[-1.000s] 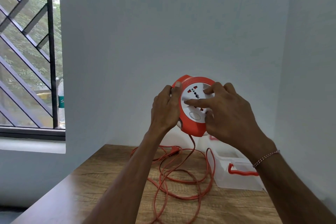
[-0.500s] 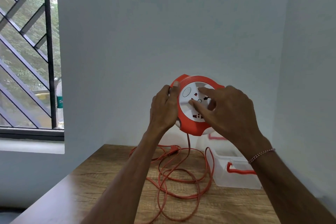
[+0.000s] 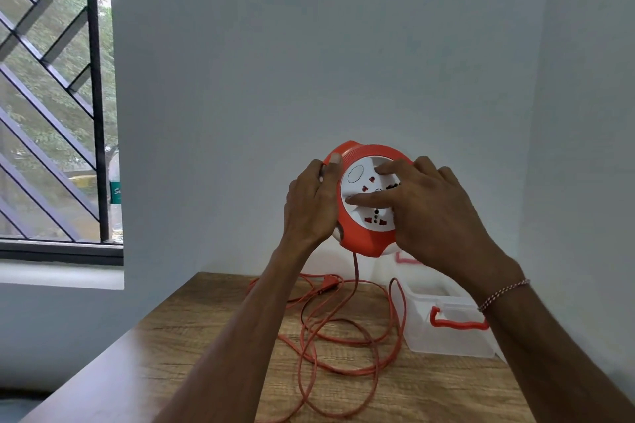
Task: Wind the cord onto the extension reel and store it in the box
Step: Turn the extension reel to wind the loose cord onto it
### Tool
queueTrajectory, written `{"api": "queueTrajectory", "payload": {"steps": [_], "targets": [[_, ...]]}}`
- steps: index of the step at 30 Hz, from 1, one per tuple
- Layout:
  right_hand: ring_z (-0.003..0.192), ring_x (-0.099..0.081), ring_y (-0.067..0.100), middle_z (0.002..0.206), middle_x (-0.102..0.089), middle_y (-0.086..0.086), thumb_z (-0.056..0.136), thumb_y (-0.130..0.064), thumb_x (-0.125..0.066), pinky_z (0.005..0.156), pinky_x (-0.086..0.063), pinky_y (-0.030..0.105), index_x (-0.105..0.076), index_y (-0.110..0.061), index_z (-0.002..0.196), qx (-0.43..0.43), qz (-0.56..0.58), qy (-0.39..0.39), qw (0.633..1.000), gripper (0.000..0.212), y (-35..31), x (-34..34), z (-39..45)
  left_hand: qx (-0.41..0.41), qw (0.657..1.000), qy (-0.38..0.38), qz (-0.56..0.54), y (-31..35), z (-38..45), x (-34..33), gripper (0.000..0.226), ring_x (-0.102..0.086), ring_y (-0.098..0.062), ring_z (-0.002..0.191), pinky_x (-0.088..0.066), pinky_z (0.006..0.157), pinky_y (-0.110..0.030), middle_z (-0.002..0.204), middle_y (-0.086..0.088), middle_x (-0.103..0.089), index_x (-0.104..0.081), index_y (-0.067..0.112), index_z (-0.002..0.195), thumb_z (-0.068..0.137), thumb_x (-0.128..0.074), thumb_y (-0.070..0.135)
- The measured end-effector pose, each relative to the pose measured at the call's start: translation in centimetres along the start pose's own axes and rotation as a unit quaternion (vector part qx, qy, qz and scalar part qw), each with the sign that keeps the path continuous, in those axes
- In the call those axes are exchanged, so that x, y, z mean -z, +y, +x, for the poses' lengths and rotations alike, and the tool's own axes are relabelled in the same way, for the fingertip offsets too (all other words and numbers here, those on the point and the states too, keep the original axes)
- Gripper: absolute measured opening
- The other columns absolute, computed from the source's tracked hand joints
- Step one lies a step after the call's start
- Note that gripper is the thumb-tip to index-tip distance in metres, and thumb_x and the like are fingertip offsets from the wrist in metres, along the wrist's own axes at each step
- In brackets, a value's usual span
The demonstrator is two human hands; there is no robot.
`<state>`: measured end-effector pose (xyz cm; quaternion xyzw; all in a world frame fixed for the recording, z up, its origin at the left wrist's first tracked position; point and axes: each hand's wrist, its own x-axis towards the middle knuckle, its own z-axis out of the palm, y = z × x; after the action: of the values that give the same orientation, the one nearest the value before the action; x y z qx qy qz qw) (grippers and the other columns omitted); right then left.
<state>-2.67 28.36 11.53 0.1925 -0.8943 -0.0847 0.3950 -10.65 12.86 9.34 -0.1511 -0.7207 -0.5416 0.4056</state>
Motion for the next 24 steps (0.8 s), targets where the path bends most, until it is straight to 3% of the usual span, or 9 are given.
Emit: {"api": "queueTrajectory", "payload": {"steps": [8, 11, 16, 20, 22, 24], "targets": [[0.096, -0.064, 0.024, 0.117, -0.068, 0.003, 0.073, -0.066, -0.052, 0.086, -0.048, 0.04, -0.051, -0.042, 0.13, -0.095, 0.07, 0.112, 0.987, 0.062, 0.3, -2.0, 0.0, -0.008, 1.0, 0.003, 0.003, 0.3, -0.3, 0.0, 0.053, -0.066, -0.015, 0.066, -0.058, 0.071, -0.048, 0.073, 0.003, -0.067, -0.06, 0.017, 0.085, 0.092, -0.034, 0.063], [0.084, -0.069, 0.022, 0.104, -0.073, 0.001, 0.076, -0.075, -0.047, 0.078, -0.056, 0.037, -0.058, -0.032, 0.126, -0.14, 0.117, 0.159, 0.97, 0.067, 0.0, -2.0, 0.2, -0.006, 1.0, 0.0, 0.0, 0.4, -0.2, 0.0, 0.053, -0.068, -0.016, 0.069, -0.06, 0.071, -0.045, 0.079, 0.004, -0.069, -0.061, 0.02, 0.089, 0.091, -0.032, 0.064], [0.083, -0.069, 0.024, 0.102, -0.073, 0.006, 0.08, -0.066, -0.049, 0.079, -0.055, 0.037, -0.064, -0.021, 0.122, -0.117, 0.134, 0.165, 0.97, 0.063, 0.2, -2.3, 0.6, 0.002, 1.0, -0.003, -0.004, 0.3, -0.2, 0.0, 0.052, -0.07, -0.016, 0.075, -0.062, 0.073, -0.041, 0.091, 0.007, -0.071, -0.062, 0.023, 0.103, 0.091, -0.032, 0.064], [0.099, -0.057, 0.025, 0.113, -0.068, 0.007, 0.083, -0.036, -0.066, 0.081, -0.051, 0.035, -0.067, -0.021, 0.113, -0.06, 0.137, 0.178, 0.973, 0.034, 0.8, -1.9, 0.6, 0.005, 1.0, 0.0, -0.007, 0.2, 0.0, 0.2, 0.055, -0.07, -0.016, 0.075, -0.062, 0.073, -0.04, 0.089, 0.006, -0.071, -0.063, 0.022, 0.102, 0.089, -0.031, 0.066], [0.111, -0.05, 0.027, 0.125, -0.061, 0.007, 0.08, -0.018, -0.07, 0.085, -0.052, 0.041, -0.068, -0.026, 0.112, -0.02, 0.135, 0.135, 0.981, 0.032, 0.9, -1.4, 0.6, 0.006, 1.0, 0.002, -0.01, 0.2, 0.0, 0.3, 0.055, -0.07, -0.016, 0.075, -0.062, 0.073, -0.04, 0.089, 0.006, -0.071, -0.063, 0.022, 0.102, 0.09, -0.032, 0.065], [0.123, -0.038, 0.027, 0.14, -0.048, 0.004, 0.077, -0.014, -0.074, 0.093, -0.048, 0.043, -0.064, -0.036, 0.117, 0.001, 0.114, 0.06, 0.992, 0.046, 0.7, -0.7, 0.4, 0.004, 1.0, 0.005, -0.013, 0.4, 0.0, 0.3, 0.052, -0.07, -0.016, 0.074, -0.062, 0.072, -0.04, 0.089, 0.006, -0.071, -0.063, 0.021, 0.103, 0.092, -0.032, 0.062]]}}
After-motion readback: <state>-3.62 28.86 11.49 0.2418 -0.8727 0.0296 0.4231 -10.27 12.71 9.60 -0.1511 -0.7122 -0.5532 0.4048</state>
